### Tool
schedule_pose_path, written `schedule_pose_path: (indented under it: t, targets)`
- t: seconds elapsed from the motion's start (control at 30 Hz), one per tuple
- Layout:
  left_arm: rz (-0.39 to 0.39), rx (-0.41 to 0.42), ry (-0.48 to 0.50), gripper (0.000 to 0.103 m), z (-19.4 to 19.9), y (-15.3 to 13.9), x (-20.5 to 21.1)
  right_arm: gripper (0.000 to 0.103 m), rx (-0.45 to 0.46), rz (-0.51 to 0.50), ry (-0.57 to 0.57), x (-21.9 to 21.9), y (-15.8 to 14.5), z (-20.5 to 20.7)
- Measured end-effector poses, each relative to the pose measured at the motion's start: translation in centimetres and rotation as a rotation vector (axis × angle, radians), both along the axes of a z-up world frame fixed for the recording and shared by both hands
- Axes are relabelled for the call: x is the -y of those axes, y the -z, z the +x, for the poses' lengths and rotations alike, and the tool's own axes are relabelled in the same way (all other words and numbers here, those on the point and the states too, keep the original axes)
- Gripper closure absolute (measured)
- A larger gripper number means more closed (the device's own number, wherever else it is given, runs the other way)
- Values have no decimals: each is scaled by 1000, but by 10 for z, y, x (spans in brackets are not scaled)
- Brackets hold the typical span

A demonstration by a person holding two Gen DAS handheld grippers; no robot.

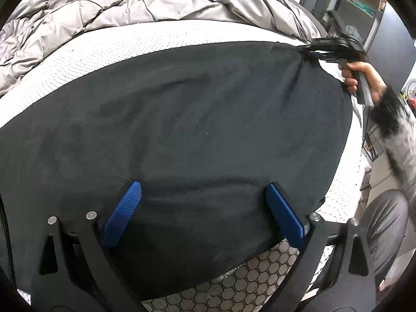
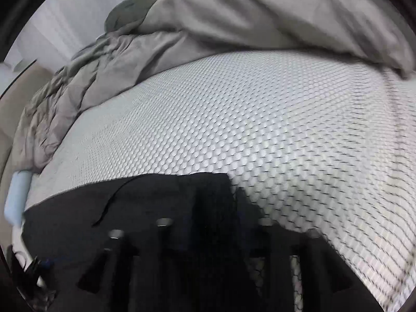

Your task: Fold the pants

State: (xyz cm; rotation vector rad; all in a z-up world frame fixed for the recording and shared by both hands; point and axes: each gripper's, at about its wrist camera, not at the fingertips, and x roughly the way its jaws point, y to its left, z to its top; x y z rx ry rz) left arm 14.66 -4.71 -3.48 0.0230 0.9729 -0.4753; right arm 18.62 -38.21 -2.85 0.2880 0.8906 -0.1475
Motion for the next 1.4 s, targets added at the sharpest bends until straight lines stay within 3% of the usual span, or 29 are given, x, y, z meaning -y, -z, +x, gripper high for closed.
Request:
schedule_pose_path:
  t: [0.03,0.1,0.17,0.2,0.23,0.27,0.4,0.53,0.6,0.63,0.7,0.73,0.8,0.83,0.97,1.03,1.07,1.17,1.3,1.33,1.37,1.4]
  targets:
    - [-3,-6,-3,9,0,-4,-1,56,37,-7,19,0,-8,-9]
    - [-39,15,2,10,-4,-18,-2,53,90,-85,66,-9,-30,-36]
    - [-73,84,24,10,-6,-33,7,46,110,-140,0,-32,-49,-69]
    - [-72,92,32,10,-4,-34,14,41,113,-156,-29,-45,-51,-79]
    - [-65,80,51,10,0,-32,26,27,112,-167,-65,-60,-51,-88]
    - [-57,64,70,10,4,-28,37,22,106,-175,-134,-83,-45,-101]
    - [31,14,108,10,17,-2,73,20,7,-213,-347,-165,-5,-99]
    - [32,1,109,9,15,1,63,21,-64,-395,-481,-208,43,-99]
    - [26,-11,87,9,13,2,50,21,-51,-387,-458,-192,41,-104]
    - [28,-13,70,9,11,2,41,21,-50,-403,-389,-175,36,-105]
    - [37,-11,57,9,7,3,26,37,-21,-383,-323,-144,30,-113]
    - [45,-2,52,9,4,3,19,39,-19,-364,-294,-132,28,-116]
    - [52,-7,35,8,3,5,11,35,-19,-477,-156,-113,26,-123]
    - [54,-7,23,8,2,6,7,29,-20,-466,-123,-105,24,-126]
    - [18,-14,-28,8,3,-2,-4,29,90,-193,-33,-72,0,-155]
    - [-13,-7,-30,8,2,-7,-5,25,154,4,69,-49,-8,-179]
    - [-25,0,-17,8,1,-9,-3,25,152,66,98,-44,-6,-185]
    - [-5,3,-5,8,-1,-10,5,25,147,385,126,-25,24,-189]
    - [24,-5,-9,8,3,-3,14,27,142,474,185,-9,46,-162]
    - [19,-1,-17,8,3,-4,15,39,157,490,201,-9,49,-152]
    - [14,-1,-21,8,3,-3,16,70,162,471,222,-7,46,-144]
    - [3,-1,-27,8,3,-4,16,79,167,442,220,-7,42,-141]
